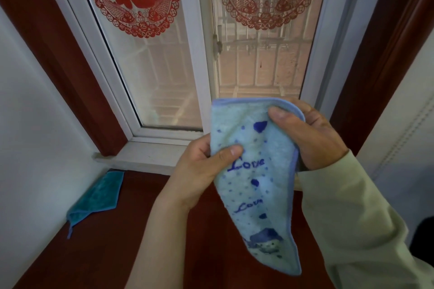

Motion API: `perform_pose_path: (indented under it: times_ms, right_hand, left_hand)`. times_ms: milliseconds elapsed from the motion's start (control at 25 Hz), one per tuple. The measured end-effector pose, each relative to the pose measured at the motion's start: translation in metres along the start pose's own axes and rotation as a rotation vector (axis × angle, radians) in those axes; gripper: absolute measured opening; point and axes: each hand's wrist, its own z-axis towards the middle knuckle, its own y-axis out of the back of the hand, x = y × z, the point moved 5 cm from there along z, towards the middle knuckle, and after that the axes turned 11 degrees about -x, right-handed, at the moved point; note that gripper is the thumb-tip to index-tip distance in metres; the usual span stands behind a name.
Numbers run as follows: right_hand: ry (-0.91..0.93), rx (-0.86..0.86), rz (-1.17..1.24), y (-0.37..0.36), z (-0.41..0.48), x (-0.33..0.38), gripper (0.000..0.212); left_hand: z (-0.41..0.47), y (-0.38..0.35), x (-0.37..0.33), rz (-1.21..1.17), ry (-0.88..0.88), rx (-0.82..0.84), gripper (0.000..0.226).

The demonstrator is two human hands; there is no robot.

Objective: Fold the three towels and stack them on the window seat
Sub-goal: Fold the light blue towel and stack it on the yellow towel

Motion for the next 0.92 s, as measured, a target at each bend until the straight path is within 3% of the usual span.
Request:
perform_pose_path:
  times_ms: [80,240,320,400,480,720,920]
  right_hand:
    - [-0.039,0.088,-0.029,0.006,0.002,-0.004,0.025]
    - [-0.2,0.272,-0.106,0.012,-0.003,-0.034,0.07]
    - [-0.231,0.419,-0.174,0.011,-0.01,-0.043,0.067]
    - [-0.206,0.571,-0.273,0.007,-0.018,-0.055,0.049]
    - [-0.228,0.51,-0.325,0.005,-0.017,-0.064,0.042]
    - [-0.266,0.234,-0.158,0.002,0.004,-0.059,0.024]
    - [-0.211,0.175,-0.132,0.005,0.01,-0.051,0.048]
  left_hand:
    - [0.002,-0.007,-0.007,-0.114,0.018,-0.004,0.017]
    - [0.008,-0.017,-0.021,-0.226,0.041,-0.075,0.013]
    - [0.013,-0.013,-0.024,-0.265,0.086,-0.153,0.026]
    - [0.019,-0.004,-0.025,-0.287,0.128,-0.212,0.045]
    - [0.023,0.002,-0.023,-0.314,0.148,-0.261,0.055]
    - [0.016,0.005,-0.016,-0.247,0.113,-0.183,0.031]
    - [0.002,0.004,0.0,-0.036,0.156,-0.011,0.035]
